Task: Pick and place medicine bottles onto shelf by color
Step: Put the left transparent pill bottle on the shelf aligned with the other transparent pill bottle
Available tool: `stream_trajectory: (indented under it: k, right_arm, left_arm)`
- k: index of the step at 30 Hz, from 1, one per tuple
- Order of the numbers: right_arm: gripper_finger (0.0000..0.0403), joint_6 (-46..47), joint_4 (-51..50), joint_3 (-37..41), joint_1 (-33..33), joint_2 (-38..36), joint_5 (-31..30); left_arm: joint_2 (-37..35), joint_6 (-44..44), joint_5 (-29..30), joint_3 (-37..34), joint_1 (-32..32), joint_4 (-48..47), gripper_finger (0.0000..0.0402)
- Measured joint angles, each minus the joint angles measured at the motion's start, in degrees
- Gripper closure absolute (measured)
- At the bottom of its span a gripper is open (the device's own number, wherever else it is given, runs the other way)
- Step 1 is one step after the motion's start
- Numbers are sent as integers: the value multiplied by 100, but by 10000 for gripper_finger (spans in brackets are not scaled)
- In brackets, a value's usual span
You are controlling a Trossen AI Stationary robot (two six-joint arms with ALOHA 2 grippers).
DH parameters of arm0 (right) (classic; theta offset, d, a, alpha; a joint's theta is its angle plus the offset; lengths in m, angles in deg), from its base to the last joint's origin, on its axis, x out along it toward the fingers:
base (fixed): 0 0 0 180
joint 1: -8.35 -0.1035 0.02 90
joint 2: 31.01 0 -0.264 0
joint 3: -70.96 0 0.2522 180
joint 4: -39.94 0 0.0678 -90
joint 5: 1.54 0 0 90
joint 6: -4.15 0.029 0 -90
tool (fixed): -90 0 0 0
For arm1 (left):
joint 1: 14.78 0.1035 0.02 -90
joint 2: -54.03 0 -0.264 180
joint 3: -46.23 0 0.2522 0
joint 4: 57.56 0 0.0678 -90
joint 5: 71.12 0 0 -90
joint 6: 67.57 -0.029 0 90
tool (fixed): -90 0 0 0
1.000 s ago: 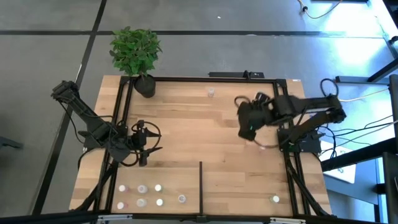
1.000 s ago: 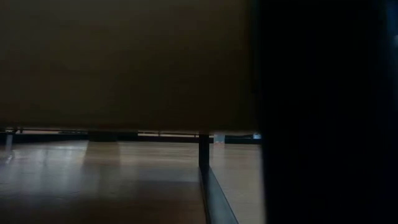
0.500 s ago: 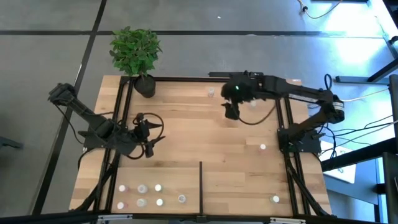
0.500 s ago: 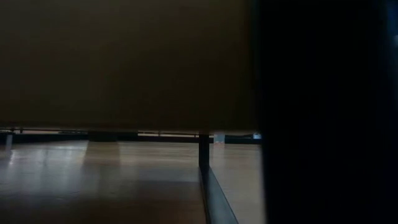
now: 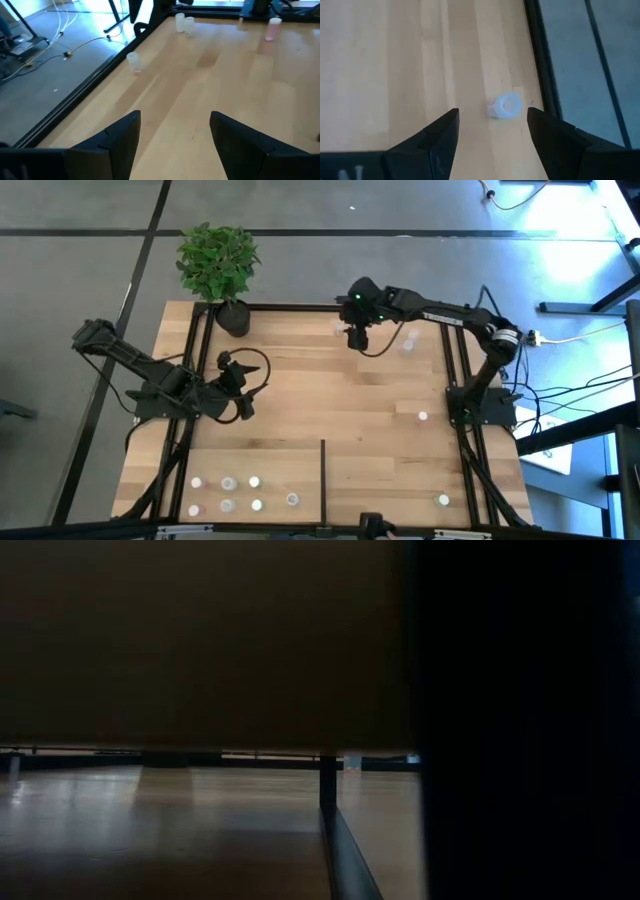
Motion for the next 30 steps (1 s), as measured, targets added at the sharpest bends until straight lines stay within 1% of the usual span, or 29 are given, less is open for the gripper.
stream_trajectory:
  k: [4, 11, 15, 21, 25, 30]
  right_arm:
    - [166, -13, 32, 0, 48, 239, -63]
    - [166, -133, 335, 0, 98, 310, -35]
    - [166, -173, 492, -2, 235, 353, 309]
    - [166, -170, 612, -2, 268, 363, 304]
    - [166, 136, 893, -2, 263, 363, 302]
    - [166, 156, 873, -2, 265, 363, 302]
  left_arm:
    - [0, -161, -4, 0, 139, -19, 170]
    - [0, -371, -2, 0, 462, -19, 170]
    - [0, -592, 0, 0, 670, -16, 170]
    - [0, -669, 0, 0, 1008, -17, 170]
    - [0, -924, 0, 0, 1208, -16, 170]
    - [0, -1040, 1, 0, 1459, -16, 170]
